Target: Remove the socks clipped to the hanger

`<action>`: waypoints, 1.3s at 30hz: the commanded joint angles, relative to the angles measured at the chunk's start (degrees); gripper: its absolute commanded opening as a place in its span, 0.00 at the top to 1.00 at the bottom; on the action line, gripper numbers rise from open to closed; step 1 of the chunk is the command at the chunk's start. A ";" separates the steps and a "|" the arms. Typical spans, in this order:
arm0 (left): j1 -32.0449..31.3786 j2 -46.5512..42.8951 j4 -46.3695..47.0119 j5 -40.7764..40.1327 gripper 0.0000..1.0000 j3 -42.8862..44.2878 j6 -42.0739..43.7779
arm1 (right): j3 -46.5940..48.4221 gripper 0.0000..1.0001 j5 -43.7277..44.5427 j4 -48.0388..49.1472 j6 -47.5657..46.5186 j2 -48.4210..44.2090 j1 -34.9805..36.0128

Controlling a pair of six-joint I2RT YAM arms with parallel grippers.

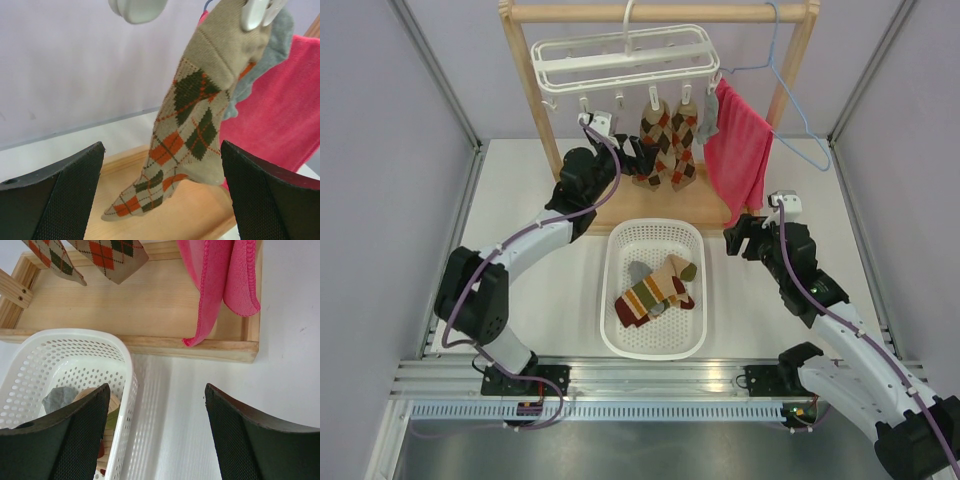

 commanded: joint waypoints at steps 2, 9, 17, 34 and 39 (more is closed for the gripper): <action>0.38 2.94 3.90 -1.36 0.00 4.40 4.90 | -0.20 0.20 -0.89 1.24 -0.65 -0.91 -0.40; 0.38 6.10 6.10 -1.27 0.33 6.16 4.82 | -0.99 0.20 -0.19 1.07 -1.27 -0.38 -0.57; 0.38 4.09 7.51 -0.83 0.87 3.53 4.03 | -1.43 0.20 -0.01 1.16 -1.62 0.06 -0.83; 0.03 -6.37 -0.12 -0.30 0.98 1.58 6.04 | -0.12 0.21 1.48 -0.95 -1.88 -0.65 -0.92; -1.02 -10.06 -7.85 1.81 0.98 3.53 8.15 | 1.47 0.21 -0.01 -1.22 -1.97 0.58 -0.92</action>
